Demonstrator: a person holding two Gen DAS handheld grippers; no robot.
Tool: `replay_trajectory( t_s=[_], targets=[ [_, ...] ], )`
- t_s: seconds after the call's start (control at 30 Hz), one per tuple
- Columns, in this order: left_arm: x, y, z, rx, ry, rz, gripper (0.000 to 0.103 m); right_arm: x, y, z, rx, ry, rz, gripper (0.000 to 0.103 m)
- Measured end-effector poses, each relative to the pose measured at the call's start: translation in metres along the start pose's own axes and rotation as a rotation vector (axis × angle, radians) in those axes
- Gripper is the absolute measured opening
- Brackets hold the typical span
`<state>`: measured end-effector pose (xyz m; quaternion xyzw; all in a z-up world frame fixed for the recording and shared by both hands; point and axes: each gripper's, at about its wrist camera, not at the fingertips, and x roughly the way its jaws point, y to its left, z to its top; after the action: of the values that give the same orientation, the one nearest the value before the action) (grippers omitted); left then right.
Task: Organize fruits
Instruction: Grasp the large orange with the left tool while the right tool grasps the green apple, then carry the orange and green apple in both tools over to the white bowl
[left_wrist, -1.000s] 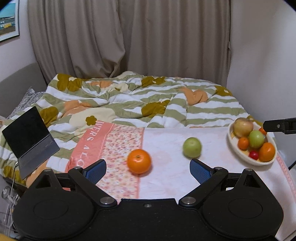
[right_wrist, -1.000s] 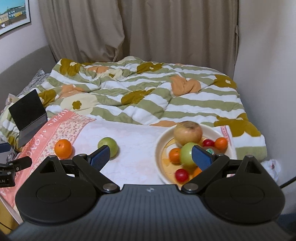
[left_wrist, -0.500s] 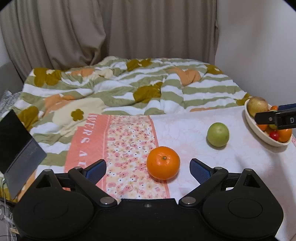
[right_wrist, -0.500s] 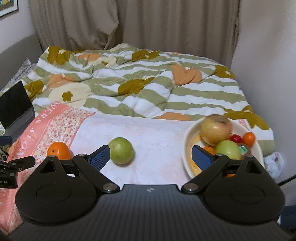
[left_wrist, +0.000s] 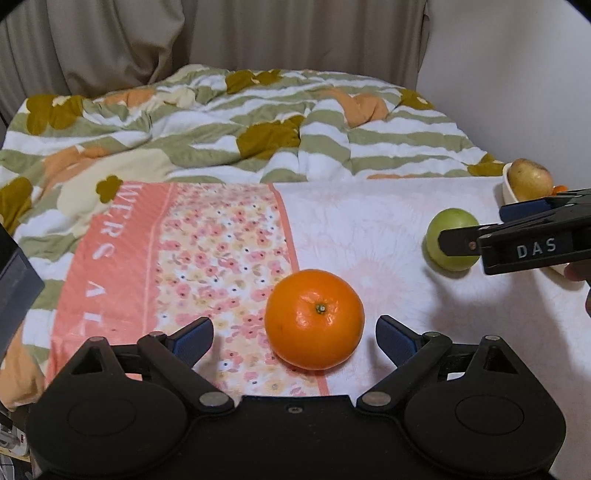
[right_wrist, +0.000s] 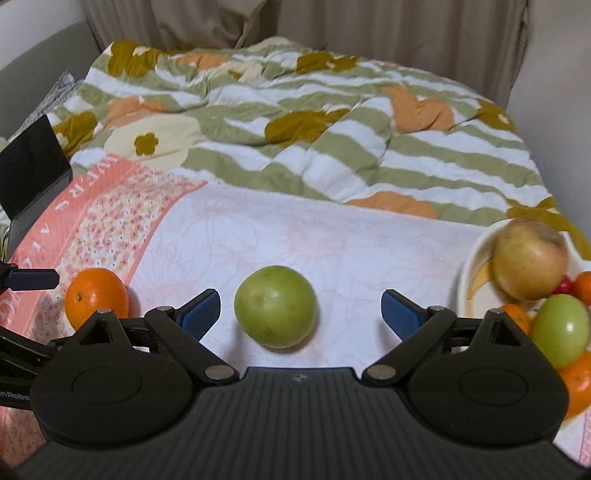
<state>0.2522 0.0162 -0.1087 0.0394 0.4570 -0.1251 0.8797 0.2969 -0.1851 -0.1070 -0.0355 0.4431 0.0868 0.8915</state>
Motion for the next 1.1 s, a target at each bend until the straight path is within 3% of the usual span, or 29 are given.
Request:
replay_trajectory(
  t_s=[0.1,0.17,0.3,0.33,0.6,0.8,0.83,1.1],
  targets=[
    [0.006,0.000,0.001,-0.009,0.007,-0.006,0.093,0.010,0.002,0.000,-0.006,0.017,0.019,0.103],
    [0.009,0.000,0.002,-0.011,0.010,-0.019,0.080,0.014,0.003,0.000,-0.010,0.021,0.024,0.103],
    [0.012,-0.002,0.003,0.009,0.009,-0.042,0.070,0.018,0.004,0.001,-0.010,0.023,0.026,0.103],
    [0.011,-0.003,0.003,0.016,0.005,-0.053,0.064,0.018,0.004,0.001,-0.010,0.024,0.026,0.103],
    [0.007,-0.001,0.000,0.021,0.003,-0.030,0.063,0.023,0.009,0.001,-0.008,0.030,0.032,0.100],
    [0.002,0.012,-0.005,-0.004,0.003,-0.008,0.063,0.024,0.016,-0.001,-0.015,0.043,0.038,0.079],
    [0.001,0.014,-0.006,-0.009,0.003,-0.006,0.063,0.024,0.015,-0.001,-0.012,0.045,0.037,0.071],
    [-0.024,0.022,-0.006,-0.045,-0.036,0.015,0.063,0.006,0.019,-0.001,0.000,0.019,0.016,0.069]
  ],
)
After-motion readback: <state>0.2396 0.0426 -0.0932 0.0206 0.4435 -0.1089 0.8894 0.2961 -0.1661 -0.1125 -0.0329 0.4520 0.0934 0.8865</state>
